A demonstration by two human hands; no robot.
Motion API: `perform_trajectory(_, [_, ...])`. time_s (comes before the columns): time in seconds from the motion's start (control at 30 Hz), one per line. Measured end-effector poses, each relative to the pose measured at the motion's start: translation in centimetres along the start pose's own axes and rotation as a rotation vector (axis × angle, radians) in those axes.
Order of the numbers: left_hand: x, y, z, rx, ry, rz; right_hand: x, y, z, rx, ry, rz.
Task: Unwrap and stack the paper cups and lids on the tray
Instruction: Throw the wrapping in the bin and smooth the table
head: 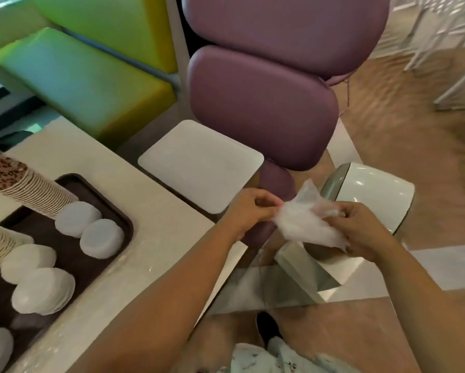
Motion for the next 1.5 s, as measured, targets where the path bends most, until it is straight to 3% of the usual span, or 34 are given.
perform_trajectory(0.17, [-3.5, -3.6, -6.1, -0.064, -0.439, -0.318, -2.7, -1.4, 8.5, -0.339, 0.233, 0.086])
perform_trajectory(0.37, [-3.4, -5.0, -15.8, 0.148, -0.965, -0.754, -3.9, -1.9, 11.4, -0.593, 0.671, 0.260])
perform_trajectory(0.53, [-1.1, -5.9, -18.4, 0.360, -1.224, -0.689, -4.6, -3.6, 9.7, -0.598, 0.963, 0.409])
perform_trajectory(0.6, [-0.8, -6.2, -18.6, 0.360, -1.215, -0.691, -6.1, -5.2, 8.8, -0.458, 0.957, 0.408])
perform_trajectory(0.7, [-0.5, -6.4, -18.7, 0.338, -1.149, -0.710, -8.9, -7.7, 7.8, -0.229, 1.054, 0.247])
perform_trajectory(0.77, [-0.6, -6.2, -18.8, 0.317, -1.101, -0.728, -10.2, -8.9, 8.0, -0.182, 1.148, 0.088])
perform_trajectory(0.9, [-0.4, -6.2, -19.0, 0.288, -1.080, -0.753, -12.9, -10.4, 8.4, -0.078, 1.055, -0.212])
perform_trajectory(1.07, [-0.1, -6.3, -19.3, 0.285, -1.076, -0.780, -14.1, -10.2, 7.8, 0.129, 1.101, -0.326])
perform_trajectory(1.3, [-0.1, -6.0, -18.5, 0.256, -0.976, -0.680, -10.6, -9.3, 7.9, 0.230, 0.933, -0.260])
perform_trajectory(1.5, [-1.5, -4.1, -14.2, 0.085, -0.837, -0.610, -2.7, -6.3, 6.3, -0.073, 0.801, 0.010])
Point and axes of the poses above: each hand's wrist, its own y-axis away from the middle knuckle, its own z-axis out of the back of the hand, x = y × z, the point moved 7 cm from there along -y, towards the middle knuckle, and after that the axes turned 7 degrees about -y, right-handed, at the moved point
